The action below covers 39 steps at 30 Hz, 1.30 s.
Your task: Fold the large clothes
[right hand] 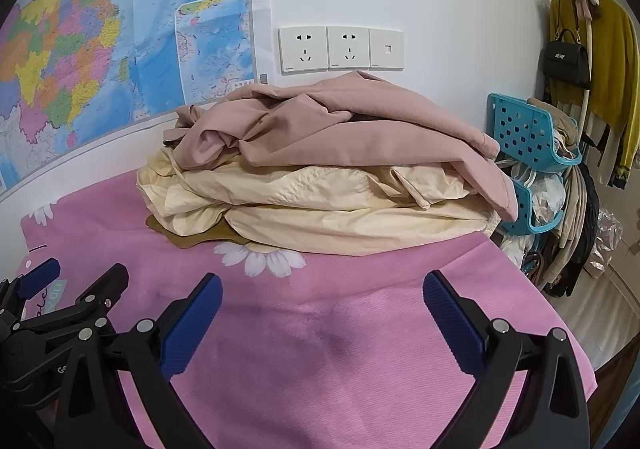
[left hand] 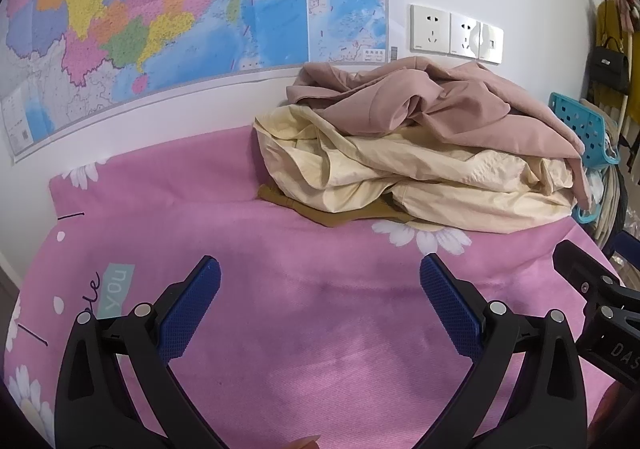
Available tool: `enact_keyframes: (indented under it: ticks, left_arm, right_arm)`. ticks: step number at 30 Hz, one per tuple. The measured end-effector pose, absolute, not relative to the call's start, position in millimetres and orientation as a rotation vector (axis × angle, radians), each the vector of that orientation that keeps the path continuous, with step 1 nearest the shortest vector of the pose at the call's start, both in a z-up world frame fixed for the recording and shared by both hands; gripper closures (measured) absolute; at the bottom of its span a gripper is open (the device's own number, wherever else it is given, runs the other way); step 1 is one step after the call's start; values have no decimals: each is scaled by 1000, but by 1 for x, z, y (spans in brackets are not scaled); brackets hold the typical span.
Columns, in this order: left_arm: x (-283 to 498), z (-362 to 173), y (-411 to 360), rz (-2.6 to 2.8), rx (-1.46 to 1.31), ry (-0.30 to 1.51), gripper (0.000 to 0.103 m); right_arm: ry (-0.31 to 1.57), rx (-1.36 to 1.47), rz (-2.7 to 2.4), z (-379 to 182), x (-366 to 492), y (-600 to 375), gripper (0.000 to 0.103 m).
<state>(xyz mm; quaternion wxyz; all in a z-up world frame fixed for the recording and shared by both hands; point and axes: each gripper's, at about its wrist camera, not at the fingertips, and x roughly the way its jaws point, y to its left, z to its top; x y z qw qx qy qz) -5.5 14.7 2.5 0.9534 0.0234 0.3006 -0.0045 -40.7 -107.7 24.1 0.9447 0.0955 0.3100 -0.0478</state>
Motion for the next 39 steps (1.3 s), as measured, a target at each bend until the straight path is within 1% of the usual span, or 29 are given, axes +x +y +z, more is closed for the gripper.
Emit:
enact_keyframes:
  ticks: [15,39]
  left_arm:
    - [-4,2,11,-21,58,614,5]
    - [16,14,-1,-25,63,596,5]
  right_arm:
    - [618,207,-112,25,-43,-113,5]
    - [531,139,-71,40,-29,-123,5]
